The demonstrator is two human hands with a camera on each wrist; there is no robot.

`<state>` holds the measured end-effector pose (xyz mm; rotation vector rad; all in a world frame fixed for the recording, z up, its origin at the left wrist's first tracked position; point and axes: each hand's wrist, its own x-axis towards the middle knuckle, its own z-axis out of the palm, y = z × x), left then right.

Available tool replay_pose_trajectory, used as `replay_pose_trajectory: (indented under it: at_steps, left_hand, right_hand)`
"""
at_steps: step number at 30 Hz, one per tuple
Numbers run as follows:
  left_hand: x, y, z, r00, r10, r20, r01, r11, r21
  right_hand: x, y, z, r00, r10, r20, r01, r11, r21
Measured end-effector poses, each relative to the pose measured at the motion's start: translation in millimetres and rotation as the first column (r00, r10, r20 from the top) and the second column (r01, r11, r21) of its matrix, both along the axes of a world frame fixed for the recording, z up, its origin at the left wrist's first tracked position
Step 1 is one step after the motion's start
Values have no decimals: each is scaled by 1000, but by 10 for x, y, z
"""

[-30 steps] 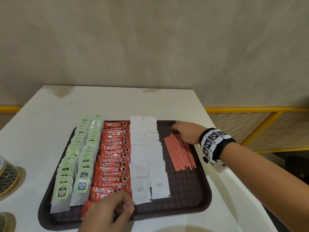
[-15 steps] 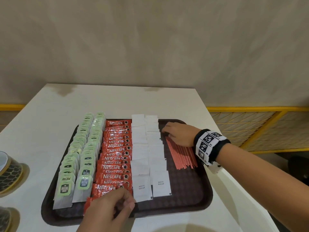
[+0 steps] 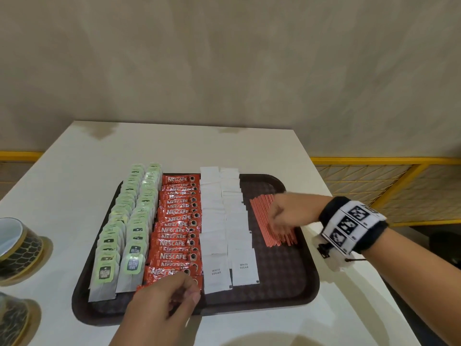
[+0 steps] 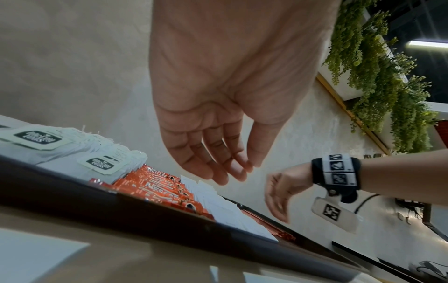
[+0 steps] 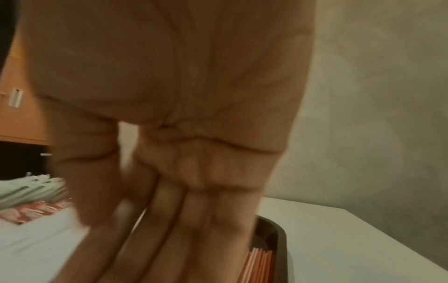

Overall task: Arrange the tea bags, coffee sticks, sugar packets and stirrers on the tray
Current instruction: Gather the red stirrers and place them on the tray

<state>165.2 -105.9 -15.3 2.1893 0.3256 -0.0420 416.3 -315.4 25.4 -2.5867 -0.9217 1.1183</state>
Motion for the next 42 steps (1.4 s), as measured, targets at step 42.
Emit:
replay_pose_trajectory:
  at_steps: [42]
  left_hand:
    - [831, -65, 64, 962, -155, -227, 236, 889, 392]
  right_hand:
    - [-789, 245, -563, 815, -573, 90, 522, 792, 315]
